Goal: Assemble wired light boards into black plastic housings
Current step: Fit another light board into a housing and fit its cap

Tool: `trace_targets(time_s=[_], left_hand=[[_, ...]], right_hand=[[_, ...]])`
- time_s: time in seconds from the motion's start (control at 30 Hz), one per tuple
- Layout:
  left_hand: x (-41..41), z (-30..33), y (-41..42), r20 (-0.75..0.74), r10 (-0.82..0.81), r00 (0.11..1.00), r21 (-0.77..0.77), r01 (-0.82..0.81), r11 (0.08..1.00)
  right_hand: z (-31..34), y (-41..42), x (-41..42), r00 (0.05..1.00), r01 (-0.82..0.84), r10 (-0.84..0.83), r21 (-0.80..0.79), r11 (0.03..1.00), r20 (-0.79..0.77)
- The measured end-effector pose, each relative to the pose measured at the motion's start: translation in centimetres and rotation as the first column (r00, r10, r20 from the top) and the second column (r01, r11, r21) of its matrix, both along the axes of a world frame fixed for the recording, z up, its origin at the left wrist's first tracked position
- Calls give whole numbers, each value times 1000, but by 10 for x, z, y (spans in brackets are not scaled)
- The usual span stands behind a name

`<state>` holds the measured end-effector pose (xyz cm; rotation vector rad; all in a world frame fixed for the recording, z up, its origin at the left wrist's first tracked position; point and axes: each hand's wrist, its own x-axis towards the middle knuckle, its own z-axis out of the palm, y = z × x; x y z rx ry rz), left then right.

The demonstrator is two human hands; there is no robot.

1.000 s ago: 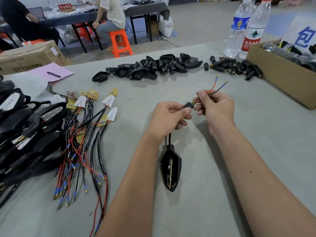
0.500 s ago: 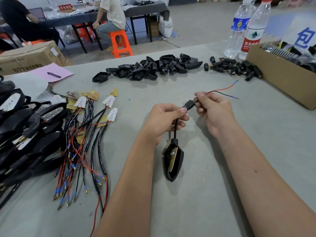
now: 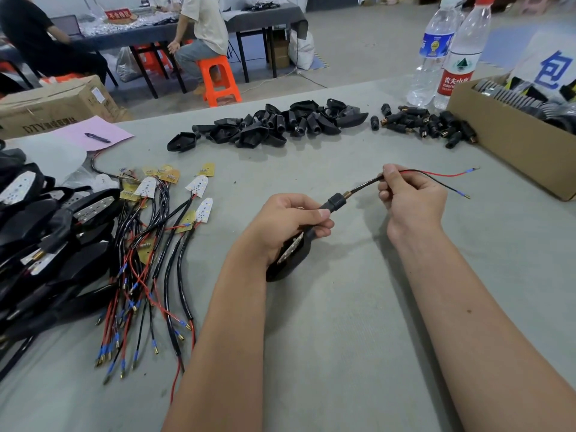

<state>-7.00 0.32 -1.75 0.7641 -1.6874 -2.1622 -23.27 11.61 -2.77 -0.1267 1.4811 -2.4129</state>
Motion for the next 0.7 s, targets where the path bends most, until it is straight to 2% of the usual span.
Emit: trace_targets(time_s=[0.07,0.13,0.23,0.3,0.5,0.7], left_hand=[[1,2,-1,13,-20,1000,-29,20,999],[2,4,-2,23,-25,999,-72,27,997],[-1,4,0,14,14,1000,-137,-12,991],[-2,3,2,14,29,999,-163,-26,986],[0,4,0,19,76,997,-259,-68,964],[10,7,-8,118,-34,992,-250,63,966]], right_hand=[[1,-1,0,999,12,-9,-50,999,47],[3,-3,0,993,-42,54,-113,993,107],[3,-6,6,959,-280,281,-31,960,37],[0,-8,11,930,-365,366,27,931,-25],[-1,-6,11,957,-278,281,47,959,-74],[0,-8,13,979,-196,194,-38,980,-59]])
